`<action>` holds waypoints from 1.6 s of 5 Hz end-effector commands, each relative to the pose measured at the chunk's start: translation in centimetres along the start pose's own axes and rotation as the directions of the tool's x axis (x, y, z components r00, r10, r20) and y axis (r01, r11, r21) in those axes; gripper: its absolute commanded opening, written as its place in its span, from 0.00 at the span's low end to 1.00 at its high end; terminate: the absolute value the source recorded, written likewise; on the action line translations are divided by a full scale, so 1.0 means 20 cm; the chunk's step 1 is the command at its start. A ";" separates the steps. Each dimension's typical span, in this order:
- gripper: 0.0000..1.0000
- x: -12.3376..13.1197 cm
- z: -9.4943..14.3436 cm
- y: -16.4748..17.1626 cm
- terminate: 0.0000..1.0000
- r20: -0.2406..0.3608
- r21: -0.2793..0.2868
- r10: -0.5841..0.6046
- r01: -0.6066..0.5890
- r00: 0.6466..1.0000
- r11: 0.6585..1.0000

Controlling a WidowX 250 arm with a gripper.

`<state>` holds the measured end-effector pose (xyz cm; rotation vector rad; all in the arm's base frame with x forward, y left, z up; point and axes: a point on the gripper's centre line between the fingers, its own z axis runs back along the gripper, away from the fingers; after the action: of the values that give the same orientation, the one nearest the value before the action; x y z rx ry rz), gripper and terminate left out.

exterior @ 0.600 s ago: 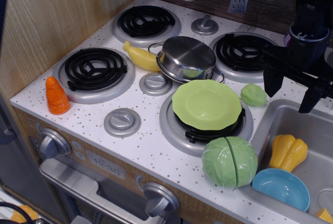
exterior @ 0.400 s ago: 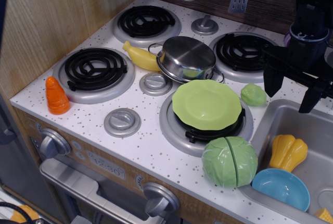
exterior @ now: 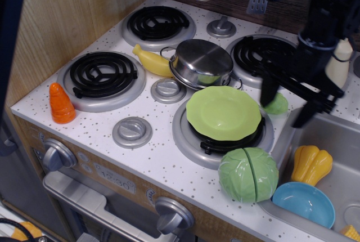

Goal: Put carrot on plate

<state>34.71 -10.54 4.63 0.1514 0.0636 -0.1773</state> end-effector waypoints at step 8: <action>1.00 -0.80 -0.08 1.15 0.00 0.119 0.194 0.247 -0.266 0.962 0.944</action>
<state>22.96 15.13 6.29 0.3377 -0.0664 0.0723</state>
